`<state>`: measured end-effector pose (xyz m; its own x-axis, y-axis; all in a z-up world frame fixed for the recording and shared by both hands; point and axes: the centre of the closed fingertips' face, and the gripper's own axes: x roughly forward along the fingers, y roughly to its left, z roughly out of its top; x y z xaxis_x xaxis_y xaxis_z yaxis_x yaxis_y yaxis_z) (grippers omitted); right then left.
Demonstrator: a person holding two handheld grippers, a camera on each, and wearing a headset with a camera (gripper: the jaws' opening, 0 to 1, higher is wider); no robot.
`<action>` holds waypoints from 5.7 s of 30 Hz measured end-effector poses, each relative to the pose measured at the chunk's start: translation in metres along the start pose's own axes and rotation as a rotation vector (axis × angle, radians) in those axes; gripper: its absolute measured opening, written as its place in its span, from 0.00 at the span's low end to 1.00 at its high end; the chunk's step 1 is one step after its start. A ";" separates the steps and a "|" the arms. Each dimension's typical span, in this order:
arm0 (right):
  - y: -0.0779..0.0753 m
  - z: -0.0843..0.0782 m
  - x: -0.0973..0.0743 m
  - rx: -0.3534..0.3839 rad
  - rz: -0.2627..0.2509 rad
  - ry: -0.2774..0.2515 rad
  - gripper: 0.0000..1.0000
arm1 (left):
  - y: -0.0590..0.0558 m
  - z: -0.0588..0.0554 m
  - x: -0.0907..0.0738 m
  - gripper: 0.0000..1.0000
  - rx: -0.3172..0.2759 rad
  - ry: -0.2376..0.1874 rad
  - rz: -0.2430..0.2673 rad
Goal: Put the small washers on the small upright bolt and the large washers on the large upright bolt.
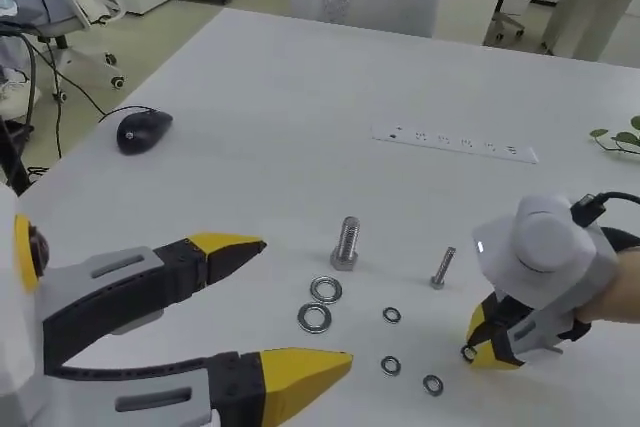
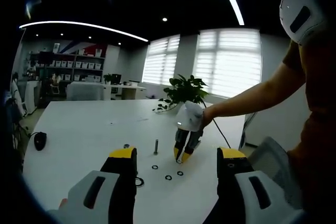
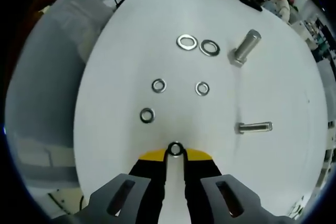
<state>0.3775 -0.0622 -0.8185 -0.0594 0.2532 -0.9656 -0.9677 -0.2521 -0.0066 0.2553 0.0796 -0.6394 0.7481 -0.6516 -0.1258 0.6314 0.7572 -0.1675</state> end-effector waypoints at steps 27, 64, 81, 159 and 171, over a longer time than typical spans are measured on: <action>-0.073 0.037 -0.078 -0.047 -0.122 0.036 0.12 | -0.008 0.001 0.004 0.61 0.002 -0.008 -0.020; -0.083 0.025 -0.020 -0.038 -0.054 0.104 0.13 | -0.001 -0.004 0.004 0.61 -0.021 -0.007 -0.001; -0.078 0.026 -0.006 -0.032 -0.028 0.077 0.09 | 0.002 -0.007 0.003 0.61 -0.028 -0.001 0.011; 0.038 0.039 0.018 -0.058 -0.001 -0.009 0.13 | -0.037 0.000 -0.005 0.61 0.012 -0.022 -0.037; 0.025 0.034 0.006 -0.026 -0.004 0.012 0.12 | -0.035 -0.001 -0.005 0.61 0.013 -0.017 -0.039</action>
<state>0.3444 -0.0350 -0.8156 -0.0526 0.2427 -0.9687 -0.9612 -0.2755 -0.0169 0.2291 0.0561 -0.6336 0.7260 -0.6799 -0.1030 0.6627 0.7318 -0.1593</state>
